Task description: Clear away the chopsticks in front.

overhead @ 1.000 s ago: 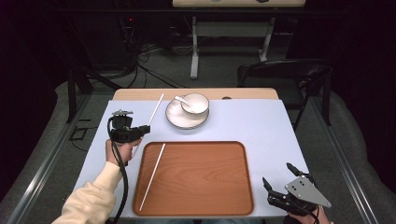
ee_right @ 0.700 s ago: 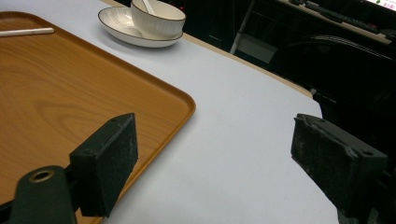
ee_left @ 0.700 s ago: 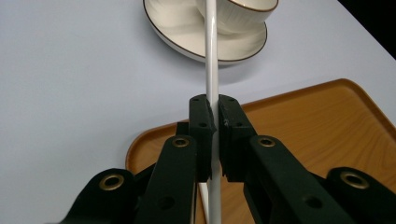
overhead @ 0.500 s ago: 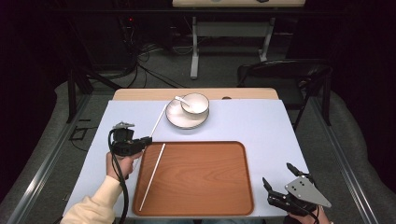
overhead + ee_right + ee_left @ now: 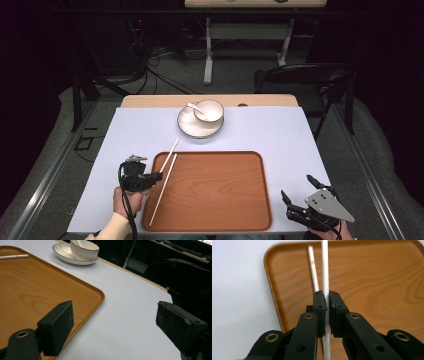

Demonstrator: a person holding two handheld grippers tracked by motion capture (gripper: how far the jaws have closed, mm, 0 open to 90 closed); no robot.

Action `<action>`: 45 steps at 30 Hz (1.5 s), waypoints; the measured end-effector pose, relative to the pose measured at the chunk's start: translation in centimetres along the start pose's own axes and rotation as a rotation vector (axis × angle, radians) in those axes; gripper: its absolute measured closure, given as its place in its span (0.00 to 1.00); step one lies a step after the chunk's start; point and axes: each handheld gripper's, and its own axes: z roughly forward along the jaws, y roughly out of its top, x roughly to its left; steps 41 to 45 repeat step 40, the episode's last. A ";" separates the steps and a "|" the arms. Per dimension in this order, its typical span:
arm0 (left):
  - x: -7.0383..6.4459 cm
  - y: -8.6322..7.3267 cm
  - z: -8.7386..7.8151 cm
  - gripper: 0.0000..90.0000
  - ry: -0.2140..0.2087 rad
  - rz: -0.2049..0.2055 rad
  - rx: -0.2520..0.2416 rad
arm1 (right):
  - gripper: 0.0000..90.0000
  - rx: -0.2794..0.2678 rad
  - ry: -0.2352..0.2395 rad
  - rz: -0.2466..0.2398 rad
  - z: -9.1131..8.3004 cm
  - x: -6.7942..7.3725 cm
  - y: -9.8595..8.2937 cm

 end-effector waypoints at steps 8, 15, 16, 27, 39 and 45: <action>0.2 -2.0 0.3 0.95 0.053 -0.035 0.058 | 0.16 -0.001 -0.002 0.002 0.0 0.0 0.0; -0.2 -2.1 0.7 0.93 0.080 -0.022 0.088 | 0.16 0.006 -0.002 0.015 0.1 -0.1 0.0; -0.1 -2.1 0.7 0.86 0.070 -0.025 0.081 | 0.16 0.003 -0.005 0.013 0.0 -0.1 0.0; 1.9 -1.5 -3.4 0.20 0.017 0.128 -0.136 | 0.16 -0.005 0.002 0.009 0.0 -0.1 0.0; 4.1 -4.2 -7.6 0.00 -0.002 0.293 -0.437 | 0.16 -0.009 0.002 -0.002 -0.1 0.0 0.0; 4.3 -4.2 -7.7 0.00 0.012 0.286 -0.448 | 0.16 -0.008 0.000 -0.006 -0.1 0.1 0.0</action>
